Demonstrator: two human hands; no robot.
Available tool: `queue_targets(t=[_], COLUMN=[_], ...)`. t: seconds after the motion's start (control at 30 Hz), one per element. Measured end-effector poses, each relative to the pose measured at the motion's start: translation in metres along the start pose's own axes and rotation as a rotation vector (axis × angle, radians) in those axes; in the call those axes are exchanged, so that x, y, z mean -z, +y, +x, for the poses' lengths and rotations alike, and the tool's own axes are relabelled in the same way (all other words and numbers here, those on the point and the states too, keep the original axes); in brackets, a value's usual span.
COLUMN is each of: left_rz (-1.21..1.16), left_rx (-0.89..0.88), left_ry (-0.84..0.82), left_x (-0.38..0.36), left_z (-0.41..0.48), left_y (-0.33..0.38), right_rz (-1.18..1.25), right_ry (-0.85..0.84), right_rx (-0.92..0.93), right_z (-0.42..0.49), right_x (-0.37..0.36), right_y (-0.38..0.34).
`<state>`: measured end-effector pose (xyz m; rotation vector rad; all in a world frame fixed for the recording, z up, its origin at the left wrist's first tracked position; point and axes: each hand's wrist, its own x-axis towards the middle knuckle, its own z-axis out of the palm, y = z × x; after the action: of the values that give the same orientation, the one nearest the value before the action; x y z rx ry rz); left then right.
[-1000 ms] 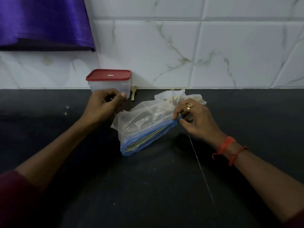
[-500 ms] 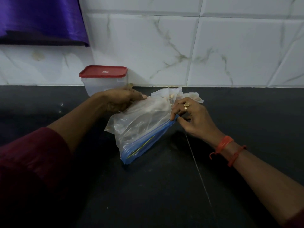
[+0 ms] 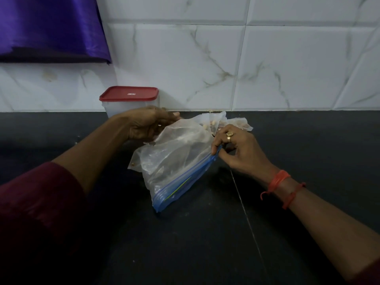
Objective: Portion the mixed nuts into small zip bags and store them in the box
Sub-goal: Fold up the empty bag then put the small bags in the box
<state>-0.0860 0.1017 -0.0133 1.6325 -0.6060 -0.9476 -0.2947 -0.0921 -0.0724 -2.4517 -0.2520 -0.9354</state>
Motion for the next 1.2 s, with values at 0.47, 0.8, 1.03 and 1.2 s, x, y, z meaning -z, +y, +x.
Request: queue_targets(t=[0.47,0.8,1.03,1.2], left_rz=[0.186,0.123,0.336,0.348], left_rx=[0.077,0.112,0.057,0.017], left_ry=[0.179,0.179,0.293,0.308], left_x=[-0.013,-0.008,-0.006,-0.007], left_z=[0.005,-0.006,-0.003,0.001], left_y=[0.011,0.019,0.017,0.01], right_rz=[0.058,0.098,0.075,0.048], right_ry=[-0.025,-0.016,0.026,0.01], right_rx=[0.004,-0.047,-0.083,-0.039], right_z=[0.001,0.002,0.001,0.001], right_x=[0.004,0.009,0.013,0.014], right_y=[-0.002,-0.003,-0.003,-0.004])
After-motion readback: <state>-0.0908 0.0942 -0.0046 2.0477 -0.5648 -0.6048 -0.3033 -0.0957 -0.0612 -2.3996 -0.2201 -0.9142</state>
